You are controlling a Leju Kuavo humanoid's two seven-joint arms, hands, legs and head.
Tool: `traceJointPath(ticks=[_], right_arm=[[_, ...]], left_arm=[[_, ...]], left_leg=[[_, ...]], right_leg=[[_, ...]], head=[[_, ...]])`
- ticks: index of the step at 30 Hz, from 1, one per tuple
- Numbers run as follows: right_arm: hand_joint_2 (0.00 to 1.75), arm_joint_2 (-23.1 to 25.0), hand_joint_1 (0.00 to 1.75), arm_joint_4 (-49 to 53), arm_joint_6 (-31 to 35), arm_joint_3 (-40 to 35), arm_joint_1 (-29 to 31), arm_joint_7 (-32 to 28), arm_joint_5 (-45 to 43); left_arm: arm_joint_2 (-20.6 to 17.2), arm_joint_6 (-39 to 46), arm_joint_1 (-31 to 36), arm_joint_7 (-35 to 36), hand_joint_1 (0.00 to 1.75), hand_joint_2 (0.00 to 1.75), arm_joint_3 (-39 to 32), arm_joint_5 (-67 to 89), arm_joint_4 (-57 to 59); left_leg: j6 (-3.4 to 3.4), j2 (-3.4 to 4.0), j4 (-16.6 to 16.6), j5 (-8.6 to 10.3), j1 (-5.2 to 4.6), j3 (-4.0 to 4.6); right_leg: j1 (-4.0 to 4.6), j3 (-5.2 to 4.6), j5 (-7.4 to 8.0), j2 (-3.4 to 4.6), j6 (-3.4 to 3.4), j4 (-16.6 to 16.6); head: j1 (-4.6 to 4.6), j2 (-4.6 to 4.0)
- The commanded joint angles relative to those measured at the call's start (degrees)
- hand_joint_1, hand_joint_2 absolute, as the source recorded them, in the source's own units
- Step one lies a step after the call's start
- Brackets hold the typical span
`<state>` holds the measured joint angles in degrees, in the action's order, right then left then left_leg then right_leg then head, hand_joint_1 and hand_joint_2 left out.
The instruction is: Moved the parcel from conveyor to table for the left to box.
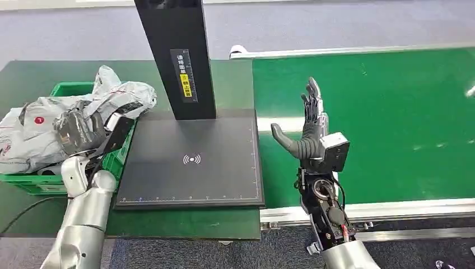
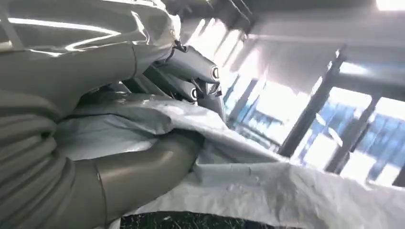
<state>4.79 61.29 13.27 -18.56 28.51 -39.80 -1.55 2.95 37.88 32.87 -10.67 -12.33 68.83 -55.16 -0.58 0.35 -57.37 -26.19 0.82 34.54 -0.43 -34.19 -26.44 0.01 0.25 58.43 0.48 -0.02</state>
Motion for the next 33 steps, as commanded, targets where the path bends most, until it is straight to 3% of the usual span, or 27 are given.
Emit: traceJointPath(ticks=[1,3,6,8,9,12,13,14,15,16,27,28,33], right_arm=[[1.75,-1.25,0.00,-0.28,-0.40,-1.36,0.66,-0.20,1.23],[1.75,-1.41,0.00,-0.81,-0.86,-1.75,0.95,-0.20,1.90],[1.75,-1.62,0.00,-0.78,-1.58,-1.90,0.72,-0.20,2.35],[1.75,-1.49,0.00,-0.72,-2.26,-1.84,0.78,-0.20,3.05],[1.75,-1.35,0.00,-0.71,-2.51,-1.74,0.74,-0.20,3.26],[1.75,-1.22,0.00,-0.50,-2.85,-1.72,0.29,-0.20,3.55],[1.75,-1.24,0.00,-0.41,-2.83,-1.80,-0.09,-0.20,3.71],[1.75,-1.22,0.00,-0.21,-2.86,-2.01,-0.48,-0.20,3.80],[1.75,-1.22,0.00,-0.21,-2.86,-2.01,-0.48,-0.20,3.80],[1.75,-0.99,0.00,-0.65,-2.99,-2.36,-0.16,-0.20,3.75],[1.75,-0.67,0.00,-1.69,-2.92,-2.71,0.76,-0.20,3.50],[1.75,-0.74,0.00,-1.86,-2.85,-2.94,0.93,-0.20,3.29],[1.75,-0.98,0.00,-2.48,-2.91,-3.82,1.38,-0.20,2.74]], left_arm=[[-4.30,0.35,3.09,4.24,1.75,1.75,7.21,-1.33,11.27],[-4.40,0.14,3.68,4.76,1.75,1.75,8.28,-1.70,12.06],[-4.63,-1.12,4.40,5.54,1.22,1.75,9.51,-1.98,12.92],[-5.25,0.33,4.53,6.77,0.09,1.75,10.69,-2.44,13.06],[-5.35,2.12,3.22,7.24,0.00,1.75,9.66,-0.93,9.05],[-3.14,2.12,1.02,1.18,0.00,1.75,3.67,-4.30,2.78],[-0.89,2.12,-0.19,-4.73,0.00,1.75,-1.43,-5.79,-3.22],[4.24,2.12,-0.65,-16.74,0.00,1.75,-11.36,-6.71,-8.20],[4.24,2.12,-0.65,-16.74,0.00,1.75,-11.36,-6.71,-8.20],[8.96,2.12,-0.31,-29.33,0.00,1.75,-19.32,-11.13,-13.92],[8.86,2.12,-2.65,-29.33,0.00,1.75,-15.64,-17.71,-20.38],[8.68,2.12,-3.85,-29.33,0.00,0.00,-13.84,-20.72,-24.04],[9.71,2.12,-6.69,-29.33,0.00,0.00,-11.01,-28.08,-36.71]], left_leg=[[0.05,-0.06,0.16,0.03,-0.03,-0.20],[0.03,-0.07,0.12,0.04,-0.03,-0.13],[0.02,-0.14,0.09,0.05,-0.01,-0.10],[0.04,-0.16,0.15,0.09,-0.02,-0.14],[0.02,-0.07,0.05,0.02,0.00,-0.10],[0.06,0.02,0.16,0.02,-0.02,-0.21],[0.04,0.07,0.08,-0.02,0.01,-0.14],[0.07,0.04,0.09,-0.04,0.02,-0.15],[0.08,0.03,0.14,-0.03,0.02,-0.20],[0.06,-0.05,0.03,-0.03,0.02,-0.08],[0.05,-0.07,0.11,0.00,-0.02,-0.08],[0.04,0.00,0.03,-0.03,0.00,0.02],[0.06,0.03,0.02,-0.07,0.02,0.00]], right_leg=[[-0.02,0.22,0.01,-0.04,0.00,-0.15],[-0.02,0.15,0.02,-0.06,-0.02,-0.10],[-0.01,0.13,0.01,-0.11,-0.02,-0.08],[-0.01,0.18,0.04,-0.13,-0.02,-0.14],[0.01,0.11,0.01,-0.05,-0.02,-0.06],[-0.01,0.20,0.04,0.06,-0.01,-0.17],[0.02,0.15,0.02,0.08,0.00,-0.10],[0.03,0.18,0.01,0.06,0.01,-0.15],[0.03,0.24,0.01,0.06,0.01,-0.20],[0.03,0.14,-0.02,-0.03,0.01,-0.09],[-0.01,0.14,0.01,-0.03,-0.01,-0.13],[0.00,0.02,0.01,0.06,0.01,-0.06],[0.03,0.07,-0.03,0.05,0.02,-0.08]], head=[[0.00,0.00],[0.00,0.00],[0.00,0.00],[0.00,0.00],[0.00,0.02],[0.00,0.00],[0.00,0.00],[0.00,0.00],[0.02,0.00],[0.00,0.00],[-0.02,0.00],[0.00,0.02],[0.00,0.00]])
